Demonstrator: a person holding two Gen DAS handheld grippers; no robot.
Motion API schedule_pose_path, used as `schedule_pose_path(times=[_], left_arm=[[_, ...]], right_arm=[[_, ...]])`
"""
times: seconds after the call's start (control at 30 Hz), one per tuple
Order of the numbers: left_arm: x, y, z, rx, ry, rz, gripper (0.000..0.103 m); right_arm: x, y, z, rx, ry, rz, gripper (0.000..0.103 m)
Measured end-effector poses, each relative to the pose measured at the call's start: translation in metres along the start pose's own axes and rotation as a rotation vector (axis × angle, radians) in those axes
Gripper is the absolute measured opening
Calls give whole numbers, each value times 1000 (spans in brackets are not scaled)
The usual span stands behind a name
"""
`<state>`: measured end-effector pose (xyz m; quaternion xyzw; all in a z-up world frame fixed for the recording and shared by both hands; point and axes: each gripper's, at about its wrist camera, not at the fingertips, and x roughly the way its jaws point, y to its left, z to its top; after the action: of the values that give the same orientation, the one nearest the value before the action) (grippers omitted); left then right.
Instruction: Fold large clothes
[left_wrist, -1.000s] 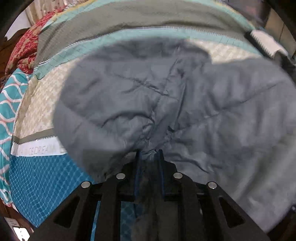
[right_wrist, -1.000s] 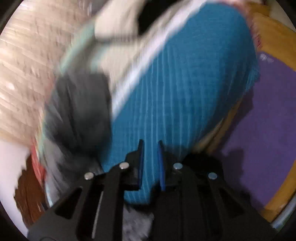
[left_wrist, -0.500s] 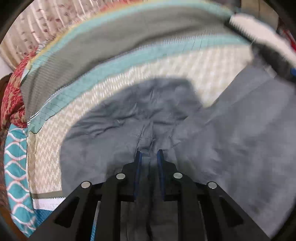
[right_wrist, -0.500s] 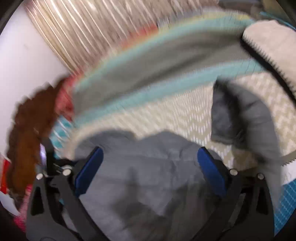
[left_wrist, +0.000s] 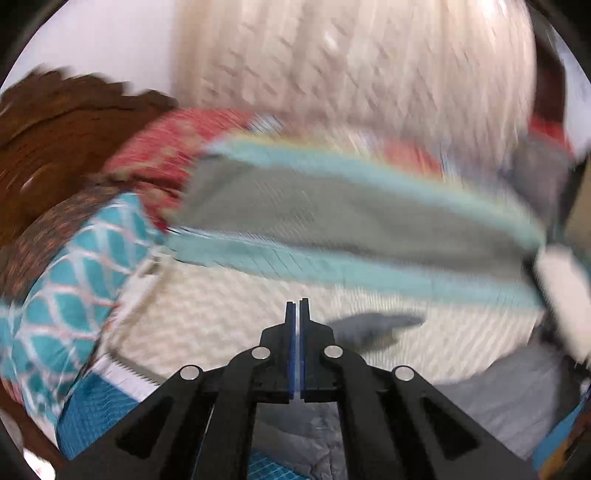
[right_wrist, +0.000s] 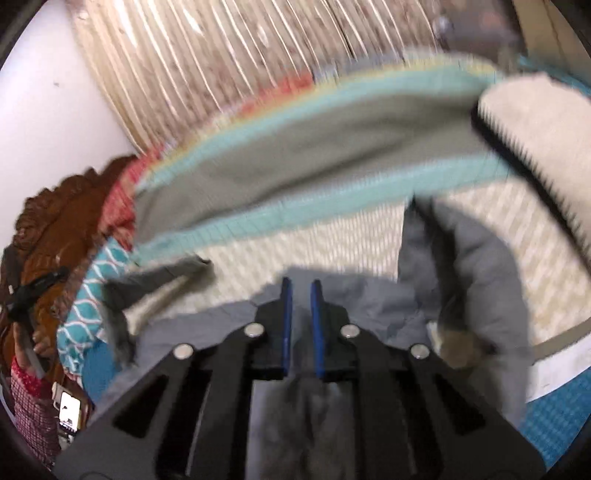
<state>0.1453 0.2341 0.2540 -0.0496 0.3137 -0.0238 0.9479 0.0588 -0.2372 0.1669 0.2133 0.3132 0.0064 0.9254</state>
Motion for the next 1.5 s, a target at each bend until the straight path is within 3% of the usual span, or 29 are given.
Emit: schedule_pose_path(times=[0.03,0.1,0.17,0.27,0.3,0.37,0.4,0.47,0.53,0.63,0.73,0.77,0.83,0.93,1.0,1.03,1.07,1.13,1.2,1.27,1.33,1.43,1.5], left_arm=[[-10,13,-3,-26,-11,21,29],[-21,48,-24,-61,46,138,29],[-9,67,-43,-68,133,208,29],[7,59,-67,-56,229,175,29],[12,53,-69,-44,243,161,29],[26,24,-75,5,268,80,29],[31,5,-75,47,276,54,29],[42,-34,-77,155,278,34,29],[65,-77,-75,291,276,-2,29],[102,-129,-74,413,351,-108,29],[140,-166,-87,454,495,-230,29],[148,-171,-93,487,509,-226,29],[164,-176,-104,553,520,-172,29],[189,-155,-119,530,596,-128,29],[200,-143,-132,524,652,-114,30],[201,-139,-145,536,668,-115,29],[196,-136,-151,554,650,-109,29],[177,-140,-163,610,582,-86,29],[160,-145,-173,626,539,-88,26],[147,-160,-165,646,483,-108,26],[136,-176,-128,625,386,-109,26],[90,-188,-31,477,133,-146,26],[45,-183,30,364,-67,-155,26]], right_arm=[[-9,2,-4,-20,-9,-7,10],[-14,1,-18,-43,30,-17,11],[-2,-15,-32,3,142,24,11],[12,-33,-30,153,189,70,12],[15,-27,-27,176,188,87,20],[22,-13,-19,224,181,189,60],[25,-4,-19,246,173,231,96],[40,14,-15,279,197,313,98],[56,35,-9,228,248,299,98],[63,45,13,101,236,183,98],[86,31,35,25,314,58,98],[95,19,39,0,347,12,98],[114,-3,39,23,391,4,98],[154,-38,25,168,526,60,98],[176,-39,5,177,616,108,96],[182,-34,-11,179,656,158,82],[182,-23,-27,153,695,206,72],[167,4,-53,48,714,270,34],[147,22,-65,12,706,321,13],[122,40,-42,-72,608,301,9],[101,55,1,-119,464,304,8],[43,86,83,-200,159,357,8],[4,103,106,-291,-5,352,8]])
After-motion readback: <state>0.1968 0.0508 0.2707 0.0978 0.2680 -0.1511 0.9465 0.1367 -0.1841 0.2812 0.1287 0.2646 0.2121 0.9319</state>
